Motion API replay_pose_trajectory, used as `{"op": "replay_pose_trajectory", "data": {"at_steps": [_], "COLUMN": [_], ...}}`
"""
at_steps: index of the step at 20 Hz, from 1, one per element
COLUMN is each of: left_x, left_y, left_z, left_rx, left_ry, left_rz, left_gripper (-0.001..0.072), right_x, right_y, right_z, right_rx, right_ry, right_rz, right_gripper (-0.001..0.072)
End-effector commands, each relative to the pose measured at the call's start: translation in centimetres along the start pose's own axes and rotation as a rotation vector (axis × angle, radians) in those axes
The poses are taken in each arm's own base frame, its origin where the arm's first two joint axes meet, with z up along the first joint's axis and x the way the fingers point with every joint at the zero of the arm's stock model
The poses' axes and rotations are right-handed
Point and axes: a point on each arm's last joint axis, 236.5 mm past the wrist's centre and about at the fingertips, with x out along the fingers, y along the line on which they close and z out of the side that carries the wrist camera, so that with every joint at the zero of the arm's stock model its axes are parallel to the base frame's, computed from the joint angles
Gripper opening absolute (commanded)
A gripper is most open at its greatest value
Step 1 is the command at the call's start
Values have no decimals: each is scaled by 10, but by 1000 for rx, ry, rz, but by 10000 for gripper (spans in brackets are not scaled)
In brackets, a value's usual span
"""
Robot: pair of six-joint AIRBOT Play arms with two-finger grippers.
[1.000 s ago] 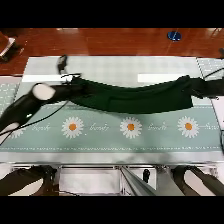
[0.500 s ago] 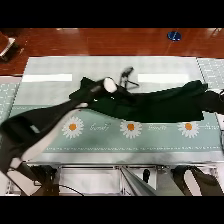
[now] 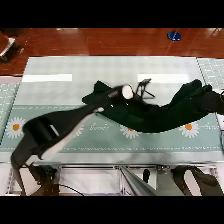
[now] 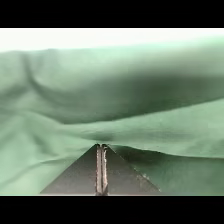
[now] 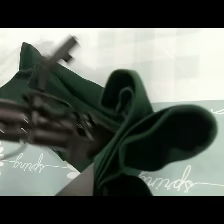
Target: Fold the shirts.
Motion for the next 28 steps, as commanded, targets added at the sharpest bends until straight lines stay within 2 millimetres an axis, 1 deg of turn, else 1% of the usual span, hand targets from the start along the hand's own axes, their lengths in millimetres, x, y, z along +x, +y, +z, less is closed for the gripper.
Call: {"op": "replay_pose_trajectory", "data": {"at_steps": [1, 2, 3, 4, 5, 6, 7, 8, 9, 11, 12, 13, 14, 16, 18, 20, 21, 22, 23, 24, 25, 26, 27, 28], "left_x": [-87, -124, -163, -207, -249, -286, -320, -346, -367, -391, -397, -398, -395, -381, -366, -353, -349, -348, -348, -349, -351, -351, -350, -349], "left_y": [47, 66, 82, 95, 108, 120, 130, 137, 141, 148, 151, 153, 155, 159, 163, 169, 172, 174, 176, 177, 178, 180, 182, 183], "left_z": [49, 65, 78, 85, 84, 76, 61, 43, 22, -20, -39, -58, -75, -105, -123, -133, -136, -137, -135, -133, -130, -128, -128, -128], "left_rx": [27, 5, -27, -46, -57, -66, -83, -104, -126, -186, -232, -261, -281, -319, -348, -380, -390, -394, -395, -395, -395, -397, -401, -406], "left_ry": [-88, -145, -212, -279, -341, -392, -442, -481, -527, -612, -654, -686, -699, -698, -680, -657, -645, -643, -648, -658, -669, -675, -674, -668], "left_rz": [112, 157, 193, 228, 277, 328, 374, 402, 422, 444, 444, 445, 443, 429, 407, 390, 392, 394, 395, 397, 399, 401, 403, 403], "left_gripper": [20, 20, 21, 21, 21, 20, 21, 21, 21, 21, 21, 21, 21, 21, 21, 21, 21, 21, 21, 21, 21, 21, 21, 21], "right_x": [13, 28, 45, 62, 79, 95, 112, 130, 149, 189, 207, 227, 243, 277, 301, 319, 324, 330, 337, 340, 338, 333, 322, 309], "right_y": [25, 46, 63, 75, 91, 105, 119, 133, 148, 175, 187, 200, 210, 220, 223, 222, 221, 221, 218, 220, 224, 225, 225, 220], "right_z": [3, -3, -10, -12, -5, 4, 14, 22, 27, 26, 23, 17, 11, -7, -24, -40, -46, -50, -50, -52, -52, -46, -32, -10], "right_rx": [-5, -23, -59, -90, -109, -114, -123, -138, -149, -167, -177, -184, -187, -184, -176, -159, -154, -148, -138, -128, -134, -118, -92, -73], "right_ry": [17, 65, 119, 152, 156, 151, 148, 161, 185, 249, 277, 308, 333, 387, 438, 476, 488, 493, 484, 487, 489, 491, 488, 472], "right_rz": [100, 171, 215, 234, 260, 283, 299, 315, 336, 370, 387, 404, 420, 421, 415, 403, 400, 397, 391, 407, 440, 460, 486, 504], "right_gripper": [21, 21, 21, 21, 21, 21, 22, 21, 21, 22, 22, 22, 22, 22, 22, 23, 23, 55, 219, 414, 418, 418, 418, 418]}}
